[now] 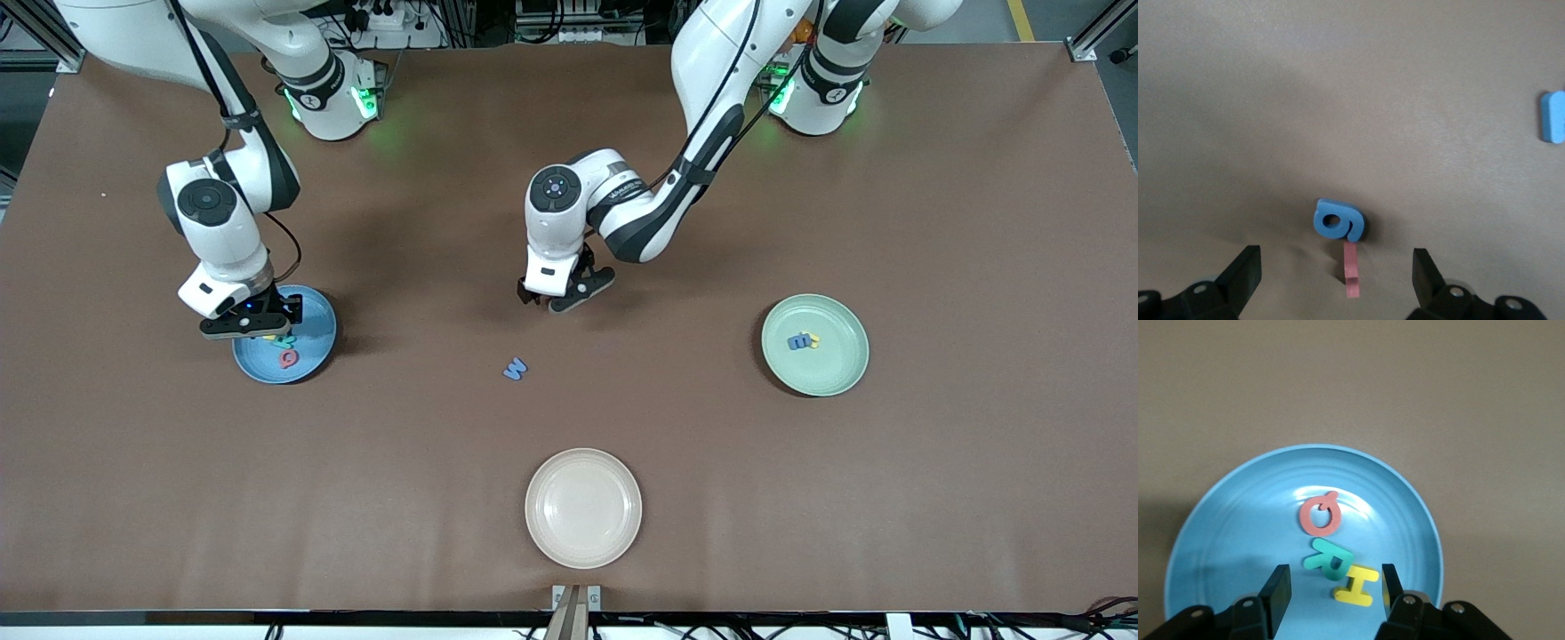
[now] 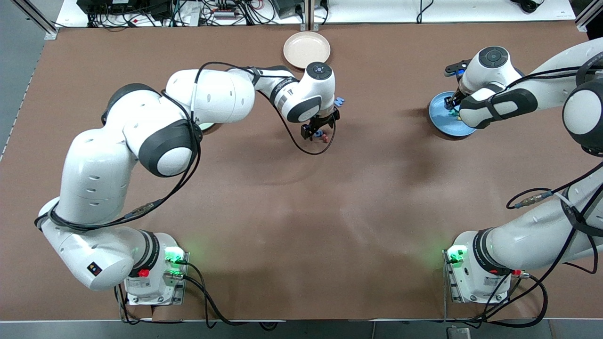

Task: Sort uppercase to blue plate, lowercase to green plate

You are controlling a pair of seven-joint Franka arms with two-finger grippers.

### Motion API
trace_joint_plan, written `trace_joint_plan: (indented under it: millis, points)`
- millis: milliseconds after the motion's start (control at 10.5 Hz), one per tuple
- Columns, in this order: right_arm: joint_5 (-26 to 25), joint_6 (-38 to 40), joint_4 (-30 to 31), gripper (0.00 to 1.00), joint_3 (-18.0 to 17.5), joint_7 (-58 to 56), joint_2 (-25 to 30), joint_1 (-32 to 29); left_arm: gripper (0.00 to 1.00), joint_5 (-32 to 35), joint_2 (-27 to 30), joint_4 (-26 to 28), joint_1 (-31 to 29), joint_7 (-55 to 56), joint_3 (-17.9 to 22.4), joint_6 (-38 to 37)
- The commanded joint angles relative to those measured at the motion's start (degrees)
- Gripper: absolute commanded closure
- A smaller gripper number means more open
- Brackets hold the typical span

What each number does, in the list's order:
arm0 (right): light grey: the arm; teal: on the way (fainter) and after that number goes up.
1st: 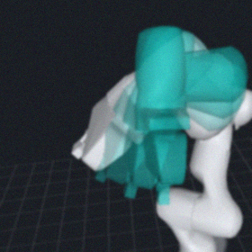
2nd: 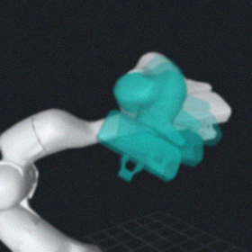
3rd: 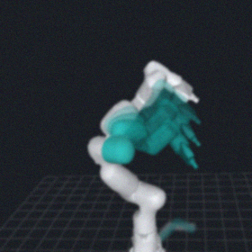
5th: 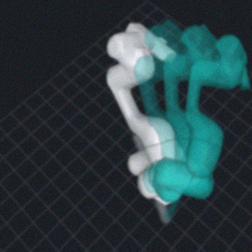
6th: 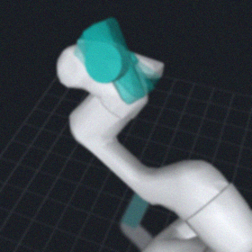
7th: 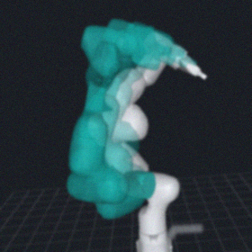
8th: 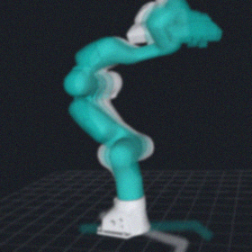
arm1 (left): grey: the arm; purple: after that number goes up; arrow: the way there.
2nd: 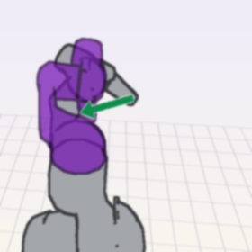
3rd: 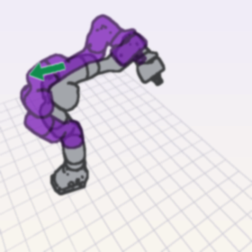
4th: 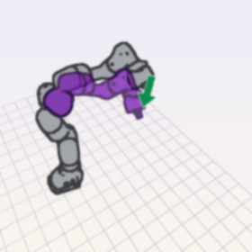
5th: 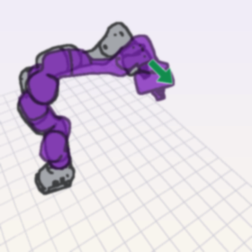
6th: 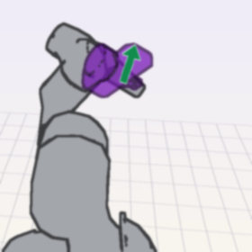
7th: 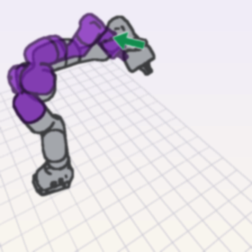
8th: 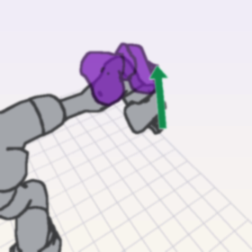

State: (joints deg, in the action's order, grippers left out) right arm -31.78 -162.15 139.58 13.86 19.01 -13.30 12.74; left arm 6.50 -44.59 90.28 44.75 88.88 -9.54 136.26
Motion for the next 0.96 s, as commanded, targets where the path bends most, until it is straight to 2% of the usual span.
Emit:
trace_joint_plan:
  millis: [0, 96, 191, 383, 478, 574, 861]
  points:
    - [2.6, 0.1, 0.9, 0.39, -1.1, 0.8, 1.3, 1.1, 0.00, -0.3, -1.5, -1.3, 0.7, 1.1, 0.4, 0.8]
    - [2.9, 0.2, 0.8, 0.41, -1.2, 1.1, 1.3, 1.1, 0.00, -0.3, -2.0, -1.6, 0.9, 1.4, 0.4, 1.2]
    - [6.2, 0.2, 0.7, 0.41, -1.5, 1.1, 1.3, 1.7, 0.00, -0.3, -2.7, -1.9, 1.1, 1.7, 0.4, 1.4]
    - [14.0, 0.5, 0.1, 0.42, -5.2, 1.0, 1.3, 1.8, 0.00, -0.3, -3.2, -2.4, 1.6, 2.3, 0.5, 1.4]
    - [15.7, 1.5, -0.6, 0.42, -6.4, 1.0, 1.3, 1.8, 0.47, -0.3, -3.1, -2.4, 1.8, 2.3, 0.4, 1.4]
    - [16.6, 3.1, -1.2, 0.46, -6.7, 0.9, 1.3, 1.9, 0.99, -0.3, -3.1, -2.4, 1.8, 2.3, 0.4, 1.4]
    - [16.8, 3.9, -1.8, 0.54, -6.8, 0.9, 1.3, 1.9, 1.00, -0.3, -2.9, -2.4, 1.8, 2.3, 0.4, 1.4]
